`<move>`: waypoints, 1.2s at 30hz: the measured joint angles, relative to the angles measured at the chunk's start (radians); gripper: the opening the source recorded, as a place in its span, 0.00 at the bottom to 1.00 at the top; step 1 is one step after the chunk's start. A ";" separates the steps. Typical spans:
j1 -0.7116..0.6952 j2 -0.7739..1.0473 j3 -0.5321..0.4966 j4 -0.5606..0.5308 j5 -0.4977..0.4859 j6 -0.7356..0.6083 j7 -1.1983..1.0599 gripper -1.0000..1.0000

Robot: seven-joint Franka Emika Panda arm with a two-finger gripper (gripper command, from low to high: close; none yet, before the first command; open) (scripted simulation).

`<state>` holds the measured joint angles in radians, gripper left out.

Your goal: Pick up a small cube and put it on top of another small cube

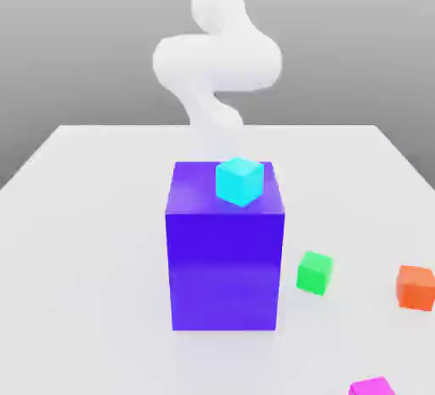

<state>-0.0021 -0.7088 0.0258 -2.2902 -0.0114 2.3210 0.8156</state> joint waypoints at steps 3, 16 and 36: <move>-0.002 0.114 0.033 0.012 -0.016 0.026 0.021 0.50; 0.014 0.586 0.151 0.063 -0.111 0.134 0.128 0.50; 0.164 1.292 0.153 0.158 -0.219 0.378 0.253 0.00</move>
<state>0.1616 0.5835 0.1787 -2.1325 -0.2305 2.6992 1.0689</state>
